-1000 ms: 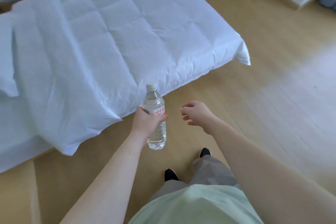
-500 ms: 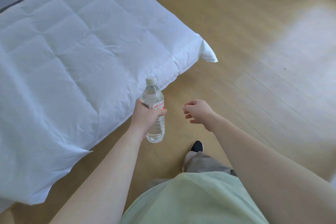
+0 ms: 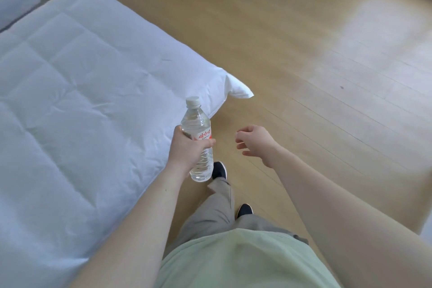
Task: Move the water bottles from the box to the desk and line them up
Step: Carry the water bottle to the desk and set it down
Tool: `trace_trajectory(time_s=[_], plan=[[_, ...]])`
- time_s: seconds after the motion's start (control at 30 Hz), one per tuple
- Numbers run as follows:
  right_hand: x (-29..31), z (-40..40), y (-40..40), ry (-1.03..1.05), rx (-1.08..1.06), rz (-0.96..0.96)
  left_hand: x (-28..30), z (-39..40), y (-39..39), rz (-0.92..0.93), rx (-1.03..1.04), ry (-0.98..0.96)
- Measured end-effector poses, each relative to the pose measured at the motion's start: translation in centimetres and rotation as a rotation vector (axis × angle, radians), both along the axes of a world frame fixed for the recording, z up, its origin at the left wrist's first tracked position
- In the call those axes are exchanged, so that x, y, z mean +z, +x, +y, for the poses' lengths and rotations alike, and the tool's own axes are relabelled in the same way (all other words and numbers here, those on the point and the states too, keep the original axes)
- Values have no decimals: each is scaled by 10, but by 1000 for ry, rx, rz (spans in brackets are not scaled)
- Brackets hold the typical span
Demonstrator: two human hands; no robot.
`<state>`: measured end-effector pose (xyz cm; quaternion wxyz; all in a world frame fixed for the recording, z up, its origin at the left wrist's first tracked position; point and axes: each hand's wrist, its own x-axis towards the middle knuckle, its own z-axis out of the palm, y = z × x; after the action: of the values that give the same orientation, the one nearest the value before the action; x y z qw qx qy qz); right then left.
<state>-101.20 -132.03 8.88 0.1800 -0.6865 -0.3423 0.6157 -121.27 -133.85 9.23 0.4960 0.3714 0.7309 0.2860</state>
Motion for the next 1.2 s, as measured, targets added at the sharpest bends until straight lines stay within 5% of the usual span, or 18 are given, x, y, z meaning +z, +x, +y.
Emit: trace_trajectory(time_s=[0.8, 1.2], plan=[[2, 331, 45, -4, -159, -54, -20, 363, 51, -46, -198, -42], [-3, 526, 125, -4, -12, -22, -9, 535, 128, -58, -32, -32]])
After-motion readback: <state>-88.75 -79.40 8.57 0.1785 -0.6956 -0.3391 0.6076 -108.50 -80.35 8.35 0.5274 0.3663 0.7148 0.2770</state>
